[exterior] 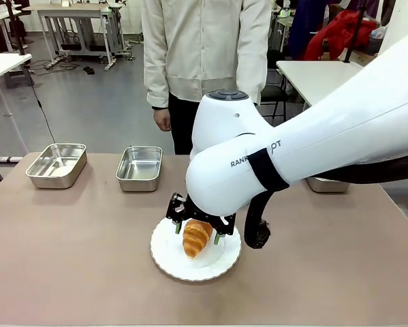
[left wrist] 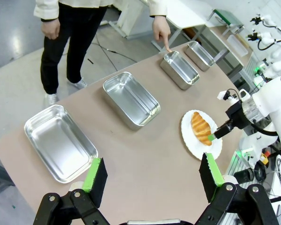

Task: Place the bread in the container.
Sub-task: Place the Butter Roll into the Airtight Container indicated by the human.

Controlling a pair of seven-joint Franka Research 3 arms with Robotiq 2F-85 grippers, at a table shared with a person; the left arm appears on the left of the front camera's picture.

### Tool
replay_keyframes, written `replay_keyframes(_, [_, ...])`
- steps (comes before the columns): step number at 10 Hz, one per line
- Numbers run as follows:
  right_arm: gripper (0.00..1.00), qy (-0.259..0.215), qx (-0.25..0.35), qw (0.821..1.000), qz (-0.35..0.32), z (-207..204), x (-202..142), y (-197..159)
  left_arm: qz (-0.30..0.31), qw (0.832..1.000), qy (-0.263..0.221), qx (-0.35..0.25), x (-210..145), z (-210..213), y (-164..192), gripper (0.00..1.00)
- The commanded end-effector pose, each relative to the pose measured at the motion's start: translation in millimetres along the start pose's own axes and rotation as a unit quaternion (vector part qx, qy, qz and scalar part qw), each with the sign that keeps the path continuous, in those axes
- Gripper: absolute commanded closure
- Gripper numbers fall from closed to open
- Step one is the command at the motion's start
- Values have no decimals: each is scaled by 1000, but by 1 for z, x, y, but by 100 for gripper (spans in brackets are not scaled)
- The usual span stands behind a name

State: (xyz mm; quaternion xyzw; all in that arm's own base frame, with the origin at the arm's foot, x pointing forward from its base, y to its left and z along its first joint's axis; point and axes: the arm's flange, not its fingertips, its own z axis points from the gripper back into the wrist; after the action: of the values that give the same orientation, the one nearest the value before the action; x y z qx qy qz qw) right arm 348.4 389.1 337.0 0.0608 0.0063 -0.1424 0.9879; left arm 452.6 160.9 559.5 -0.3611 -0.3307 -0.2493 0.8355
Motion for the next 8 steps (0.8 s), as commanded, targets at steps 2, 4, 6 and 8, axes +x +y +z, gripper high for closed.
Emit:
replay_keyframes(2, [0,-18,-24,999,-26,-16,11,20,-2,1000,-1,-4,0,1,-3,0])
replay_keyframes(4, [0,-21,-30,999,-30,-24,16,21,-2,1000,-1,-4,0,1,-3,0])
replay_keyframes(6, [0,-22,-30,999,-29,-31,21,20,-2,1000,-1,-4,0,1,-3,0])
replay_keyframes(8, [20,-32,-34,998,-40,-32,23,20,-2,1000,-1,-4,0,1,-3,0])
